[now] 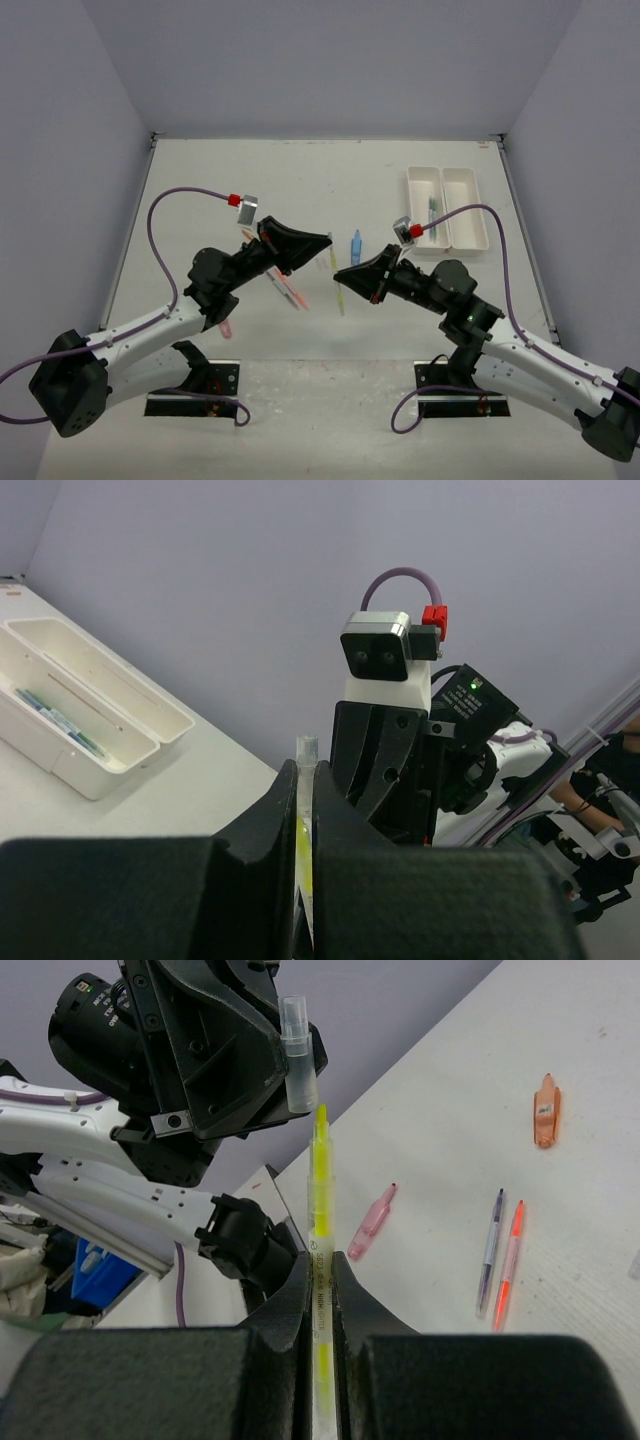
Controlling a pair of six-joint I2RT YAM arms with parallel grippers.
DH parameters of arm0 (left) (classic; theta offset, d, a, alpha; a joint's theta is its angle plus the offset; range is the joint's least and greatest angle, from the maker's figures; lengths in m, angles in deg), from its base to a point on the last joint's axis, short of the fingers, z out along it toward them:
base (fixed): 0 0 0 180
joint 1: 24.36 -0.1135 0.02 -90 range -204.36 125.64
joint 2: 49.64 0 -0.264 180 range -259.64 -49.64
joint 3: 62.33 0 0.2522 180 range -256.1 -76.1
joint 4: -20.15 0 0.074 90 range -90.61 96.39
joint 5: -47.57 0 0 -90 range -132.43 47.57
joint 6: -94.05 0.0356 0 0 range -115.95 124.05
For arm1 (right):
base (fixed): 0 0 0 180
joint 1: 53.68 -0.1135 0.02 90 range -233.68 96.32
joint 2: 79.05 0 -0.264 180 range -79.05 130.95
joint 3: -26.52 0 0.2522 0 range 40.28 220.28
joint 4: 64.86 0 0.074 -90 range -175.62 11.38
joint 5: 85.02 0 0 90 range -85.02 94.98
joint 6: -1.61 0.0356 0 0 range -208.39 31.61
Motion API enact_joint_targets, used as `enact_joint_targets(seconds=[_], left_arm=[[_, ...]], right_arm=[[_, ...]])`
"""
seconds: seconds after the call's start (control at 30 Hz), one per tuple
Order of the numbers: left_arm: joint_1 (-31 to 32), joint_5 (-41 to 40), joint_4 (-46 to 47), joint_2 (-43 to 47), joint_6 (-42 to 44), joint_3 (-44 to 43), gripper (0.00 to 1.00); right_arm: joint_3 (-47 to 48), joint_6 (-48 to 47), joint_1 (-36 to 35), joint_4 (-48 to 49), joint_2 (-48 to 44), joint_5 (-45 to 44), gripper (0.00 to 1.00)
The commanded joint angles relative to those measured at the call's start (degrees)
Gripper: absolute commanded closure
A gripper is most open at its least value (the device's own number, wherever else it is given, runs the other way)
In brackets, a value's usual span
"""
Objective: Sort the stationery into containers
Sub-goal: Close the pen cap on the pen.
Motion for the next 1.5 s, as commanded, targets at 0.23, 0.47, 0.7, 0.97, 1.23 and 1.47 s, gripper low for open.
enact_joint_targets(seconds=[0.23,0.47,0.7,0.97,1.23,1.47], left_arm=[[0.35,0.89,3.3,0.01,-0.6,0.48,1.0],[0.35,0.0,3.16,0.31,-0.41,-0.15,1.0],[0.35,-1.14,0.25,0.9,0.42,-2.44,1.0],[0.35,-0.78,-0.17,1.42,0.59,-2.25,1.0],[0.37,-0.49,0.03,1.04,0.46,-2.36,1.0],[0.35,-1.0,-2.05,1.28,0.76,-3.95,1.0]], right_arm=[[4.54,-0.98,-0.3,0.79,-0.76,-0.55,1.0],[4.93,-0.02,-0.3,2.1,0.86,1.74,1.0],[4.29,0.57,-0.47,3.07,1.11,3.21,1.0],[4.2,0.48,-0.48,2.56,0.41,1.98,1.0],[5.17,-0.23,-0.5,0.82,0.58,1.48,1.0],[5.59,-0.23,-0.65,-0.34,1.08,2.59,1.0]])
